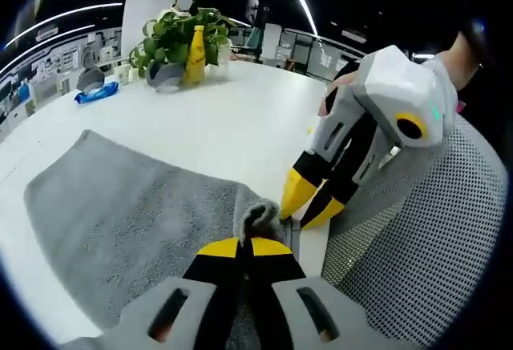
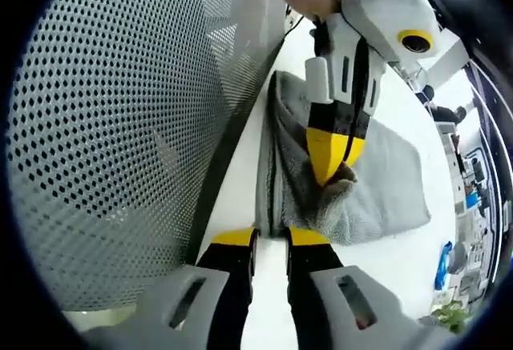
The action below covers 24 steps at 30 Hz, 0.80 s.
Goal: Fold the towel on the table until its edges align and the towel forms a compact rectangular stack.
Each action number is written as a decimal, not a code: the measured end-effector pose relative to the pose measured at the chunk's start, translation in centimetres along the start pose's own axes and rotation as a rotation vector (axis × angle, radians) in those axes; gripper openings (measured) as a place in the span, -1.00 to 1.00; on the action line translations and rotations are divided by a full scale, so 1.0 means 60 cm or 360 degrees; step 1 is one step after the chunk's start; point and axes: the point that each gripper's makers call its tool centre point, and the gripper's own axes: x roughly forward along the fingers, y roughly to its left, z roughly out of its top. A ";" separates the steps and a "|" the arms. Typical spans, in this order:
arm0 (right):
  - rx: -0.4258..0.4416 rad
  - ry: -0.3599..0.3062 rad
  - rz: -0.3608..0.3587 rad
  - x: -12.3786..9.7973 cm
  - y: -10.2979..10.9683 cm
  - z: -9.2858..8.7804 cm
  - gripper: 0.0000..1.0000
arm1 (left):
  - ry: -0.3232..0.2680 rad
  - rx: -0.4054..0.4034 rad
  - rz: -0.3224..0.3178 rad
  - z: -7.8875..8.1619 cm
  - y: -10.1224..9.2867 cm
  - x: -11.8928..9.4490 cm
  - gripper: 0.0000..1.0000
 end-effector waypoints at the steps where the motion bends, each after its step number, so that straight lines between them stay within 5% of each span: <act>1: 0.0006 -0.0002 -0.0008 0.000 -0.005 0.001 -0.82 | 0.0000 -0.0002 -0.0004 0.000 0.000 0.000 -0.94; 7: 0.0071 -0.0037 -0.0035 -0.013 -0.023 0.015 -1.00 | -0.0016 0.0007 -0.0086 0.005 -0.016 -0.001 -0.90; 14: 0.0108 -0.0039 -0.0076 -0.015 -0.041 0.015 -1.00 | -0.0100 0.0017 -0.0144 0.032 -0.033 -0.008 -0.58; 20: 0.0247 -0.0158 -0.0196 -0.038 -0.095 0.042 -1.00 | 0.0037 0.0398 -0.0183 0.005 -0.069 0.009 -0.37; 22: 0.0281 -0.0176 -0.0211 -0.038 -0.110 0.048 -1.00 | 0.0065 0.0538 -0.0105 -0.001 -0.066 0.016 -0.30; 24: 0.0294 -0.0191 -0.0218 -0.035 -0.120 0.052 -1.00 | 0.0076 0.0658 -0.0018 0.000 -0.055 0.018 -0.47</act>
